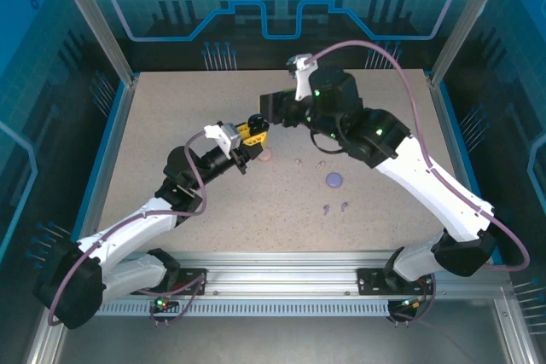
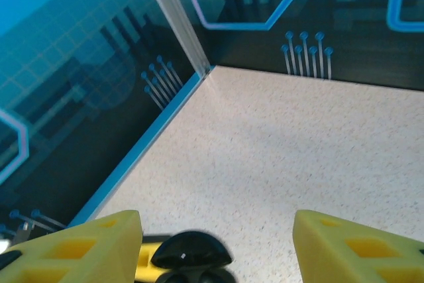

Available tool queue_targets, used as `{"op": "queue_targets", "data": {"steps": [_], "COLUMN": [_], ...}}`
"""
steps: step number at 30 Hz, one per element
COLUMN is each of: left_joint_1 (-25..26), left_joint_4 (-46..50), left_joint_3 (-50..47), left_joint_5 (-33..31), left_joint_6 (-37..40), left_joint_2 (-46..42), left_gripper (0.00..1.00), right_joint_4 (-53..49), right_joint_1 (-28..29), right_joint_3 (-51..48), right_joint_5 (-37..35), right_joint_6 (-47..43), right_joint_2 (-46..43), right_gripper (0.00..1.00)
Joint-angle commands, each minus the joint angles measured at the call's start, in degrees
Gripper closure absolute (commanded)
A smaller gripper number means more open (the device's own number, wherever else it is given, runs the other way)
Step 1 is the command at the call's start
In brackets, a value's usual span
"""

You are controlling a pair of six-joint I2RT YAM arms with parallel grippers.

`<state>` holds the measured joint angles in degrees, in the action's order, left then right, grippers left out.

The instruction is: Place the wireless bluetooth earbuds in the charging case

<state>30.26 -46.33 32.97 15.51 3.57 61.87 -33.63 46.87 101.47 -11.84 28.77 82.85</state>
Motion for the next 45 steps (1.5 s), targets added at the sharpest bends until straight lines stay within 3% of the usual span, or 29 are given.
{"op": "queue_targets", "data": {"steps": [1,6,13,17,26,32,36,38,41,45], "left_joint_1": [0.3,0.3,0.5,0.5,0.6,0.6,0.6,0.6,0.5,0.1], "left_joint_4": [-0.9,0.5,0.8,1.3,1.6,1.7,2.0,2.3,7.7,18.0], "left_joint_3": [1.4,1.8,3.3,3.9,4.5,5.0,4.7,3.4,2.7,3.2], "left_joint_5": [1.4,2.7,3.8,3.8,2.0,2.1,0.7,-2.6,-6.8,-9.4], "left_joint_6": [1.3,1.5,0.3,0.3,0.2,-0.5,-3.7,-8.3,-16.5,-24.4], "left_joint_2": [0.1,0.4,2.4,2.8,3.6,4.6,6.2,7.3,8.6,10.8], "left_gripper": [1.00,1.00,1.00,1.00,1.00,1.00,1.00,1.00,1.00,1.00], "right_joint_4": [-4.7,-18.2,-29.9,-30.8,-27.3,-23.5,-22.1,-19.5,-14.0,-10.7], "right_joint_1": [-4.0,-8.2,-8.5,-8.2,-5.6,-4.4,-7.0,-10.2,-14.9,-17.8], "right_joint_3": [7.4,25.1,41.5,40.1,25.3,16.3,13.1,8.3,-1.8,-13.5], "right_joint_5": [4.1,12.3,17.7,19.7,19.5,15.1,6.2,2.7,2.9,4.0], "right_joint_6": [1.7,0.4,-2.3,-2.6,-2.8,-0.9,3.9,7.6,10.8,11.8], "right_joint_2": [3.2,16.2,31.6,32.9,22.4,14.7,11.6,8.5,3.3,-1.4], "right_gripper": [0.38,0.45,0.73,0.83,0.86,0.84,0.70,0.61,0.51,0.46]}}
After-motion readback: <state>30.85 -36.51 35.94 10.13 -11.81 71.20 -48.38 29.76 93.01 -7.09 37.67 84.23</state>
